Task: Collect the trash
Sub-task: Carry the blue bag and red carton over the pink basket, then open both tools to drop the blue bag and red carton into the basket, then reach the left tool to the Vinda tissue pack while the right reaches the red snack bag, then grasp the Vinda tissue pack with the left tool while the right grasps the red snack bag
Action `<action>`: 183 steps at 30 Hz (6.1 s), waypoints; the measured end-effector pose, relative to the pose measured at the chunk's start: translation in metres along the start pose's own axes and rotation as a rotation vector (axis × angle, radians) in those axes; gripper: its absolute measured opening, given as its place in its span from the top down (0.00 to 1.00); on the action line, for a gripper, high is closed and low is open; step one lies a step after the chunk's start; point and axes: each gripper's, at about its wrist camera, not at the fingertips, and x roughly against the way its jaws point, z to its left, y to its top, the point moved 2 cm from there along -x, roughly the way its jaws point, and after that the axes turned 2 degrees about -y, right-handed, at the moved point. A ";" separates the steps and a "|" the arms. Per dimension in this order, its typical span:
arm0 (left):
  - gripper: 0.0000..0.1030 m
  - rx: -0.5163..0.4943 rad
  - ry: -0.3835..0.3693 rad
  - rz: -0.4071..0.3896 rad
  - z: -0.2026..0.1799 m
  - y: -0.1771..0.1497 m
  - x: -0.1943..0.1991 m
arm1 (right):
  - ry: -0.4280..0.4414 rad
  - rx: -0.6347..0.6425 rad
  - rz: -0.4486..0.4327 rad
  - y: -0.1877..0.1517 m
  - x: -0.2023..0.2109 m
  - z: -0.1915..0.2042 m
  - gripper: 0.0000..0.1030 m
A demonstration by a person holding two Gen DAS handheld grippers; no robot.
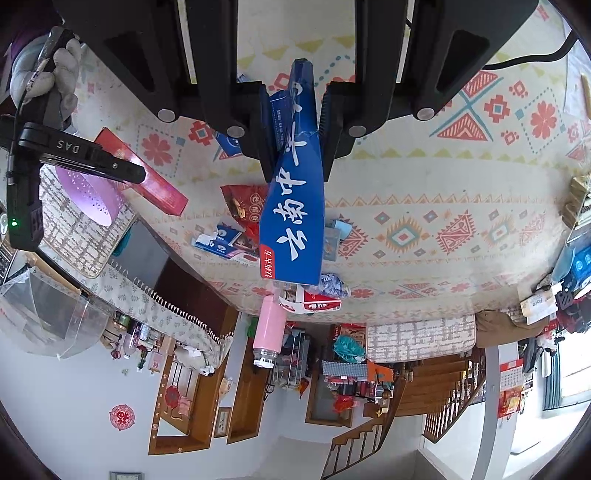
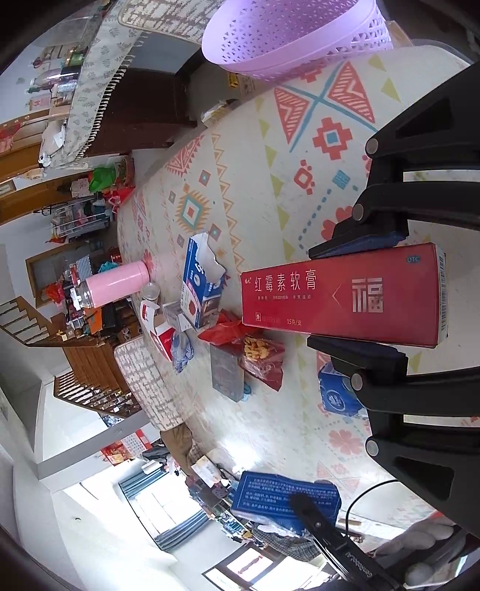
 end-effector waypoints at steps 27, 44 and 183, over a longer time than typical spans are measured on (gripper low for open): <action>0.81 0.019 -0.007 -0.001 -0.011 -0.005 0.011 | 0.037 -0.021 -0.066 -0.004 0.031 -0.012 0.58; 0.81 -0.162 -0.173 0.066 -0.125 0.031 -0.036 | -0.041 -0.130 -0.165 -0.001 0.080 -0.097 0.58; 0.28 -0.422 -0.287 0.304 -0.036 -0.051 -0.077 | 0.061 0.480 0.294 0.056 -0.163 0.099 0.46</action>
